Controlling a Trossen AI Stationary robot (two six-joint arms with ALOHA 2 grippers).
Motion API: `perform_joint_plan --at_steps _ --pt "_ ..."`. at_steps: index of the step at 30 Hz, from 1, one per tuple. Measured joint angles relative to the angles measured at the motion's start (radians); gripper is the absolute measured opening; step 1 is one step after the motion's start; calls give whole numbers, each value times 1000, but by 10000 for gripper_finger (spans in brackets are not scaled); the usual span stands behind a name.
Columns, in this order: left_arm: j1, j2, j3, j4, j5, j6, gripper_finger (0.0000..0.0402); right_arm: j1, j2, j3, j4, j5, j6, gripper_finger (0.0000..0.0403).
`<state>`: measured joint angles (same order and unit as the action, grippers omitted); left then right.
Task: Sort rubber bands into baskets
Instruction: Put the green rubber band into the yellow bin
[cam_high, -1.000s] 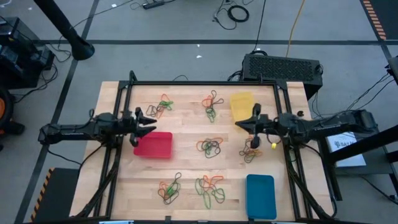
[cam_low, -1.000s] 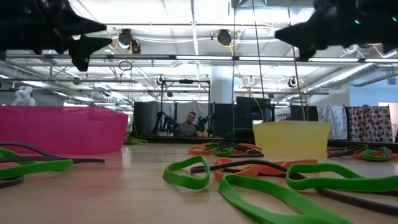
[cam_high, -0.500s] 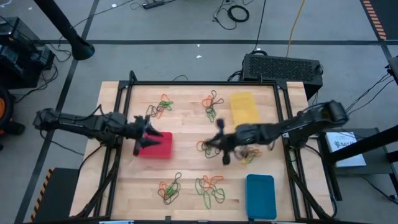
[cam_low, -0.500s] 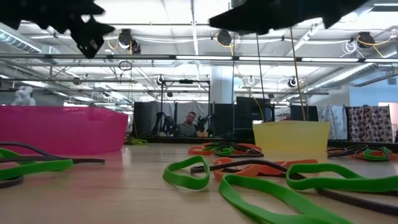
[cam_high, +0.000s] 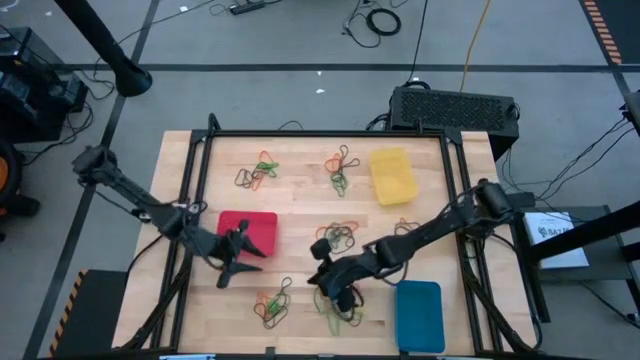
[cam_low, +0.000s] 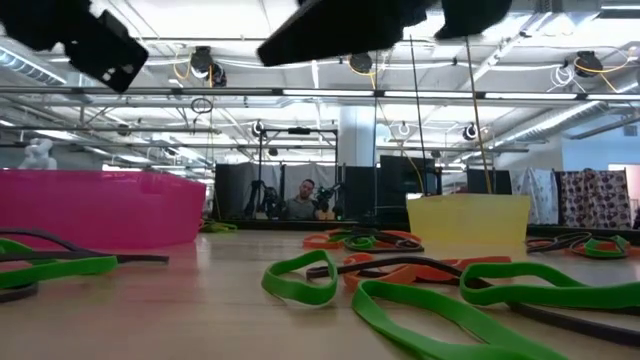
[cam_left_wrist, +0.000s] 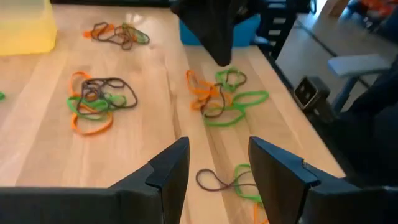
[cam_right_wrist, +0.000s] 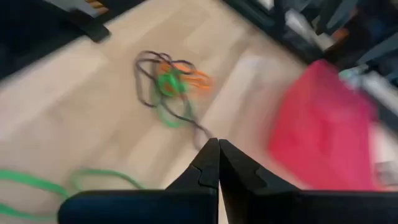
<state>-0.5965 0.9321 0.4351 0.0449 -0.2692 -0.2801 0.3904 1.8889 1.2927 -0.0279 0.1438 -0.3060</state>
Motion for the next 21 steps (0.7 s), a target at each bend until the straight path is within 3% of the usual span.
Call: perform_joint_plan --at_steps 8,14,17,21 --pt "-144 185 0 137 -139 -113 172 0 108 166 -242 -67 249 0" --pt "-200 334 0 306 -202 -88 172 0 129 174 -289 -60 413 3" --pt "-204 397 0 332 -274 -101 164 1 140 175 -297 -12 457 23" --pt "-195 448 0 362 -310 -105 122 -4 140 174 -297 14 505 73"
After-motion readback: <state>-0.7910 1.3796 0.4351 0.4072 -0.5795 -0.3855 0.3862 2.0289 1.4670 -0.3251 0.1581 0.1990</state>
